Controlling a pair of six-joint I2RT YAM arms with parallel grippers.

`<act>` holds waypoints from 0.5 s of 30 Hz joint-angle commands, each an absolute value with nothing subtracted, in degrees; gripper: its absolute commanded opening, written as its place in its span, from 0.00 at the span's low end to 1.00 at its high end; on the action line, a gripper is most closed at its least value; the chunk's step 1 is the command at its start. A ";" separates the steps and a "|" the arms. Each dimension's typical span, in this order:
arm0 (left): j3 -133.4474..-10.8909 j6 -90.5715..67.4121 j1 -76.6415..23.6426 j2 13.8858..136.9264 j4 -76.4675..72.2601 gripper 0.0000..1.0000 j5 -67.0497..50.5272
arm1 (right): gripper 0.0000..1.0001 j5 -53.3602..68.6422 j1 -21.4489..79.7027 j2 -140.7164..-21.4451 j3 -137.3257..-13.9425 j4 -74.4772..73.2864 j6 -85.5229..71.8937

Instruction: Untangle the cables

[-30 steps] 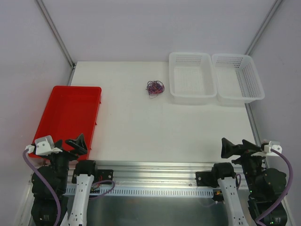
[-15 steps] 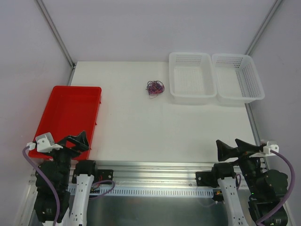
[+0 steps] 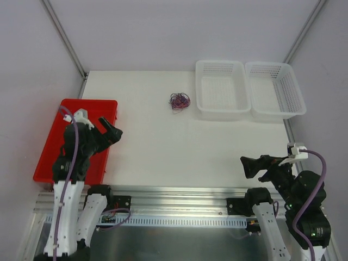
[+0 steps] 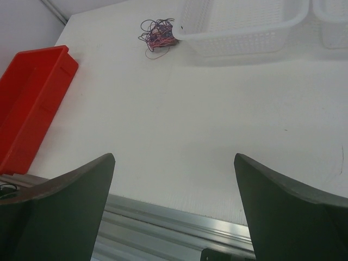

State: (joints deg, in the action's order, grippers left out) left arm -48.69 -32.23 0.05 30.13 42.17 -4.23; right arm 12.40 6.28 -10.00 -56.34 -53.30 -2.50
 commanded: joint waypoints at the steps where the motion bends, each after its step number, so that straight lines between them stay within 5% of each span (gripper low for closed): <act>1: -55.08 -33.14 0.18 42.94 36.65 0.99 -19.12 | 0.97 12.14 6.06 -13.17 -57.39 -53.61 -0.53; 15: -90.33 -33.92 -18.71 99.12 33.75 0.99 -10.40 | 0.97 9.32 7.47 -17.05 -58.45 -54.93 2.64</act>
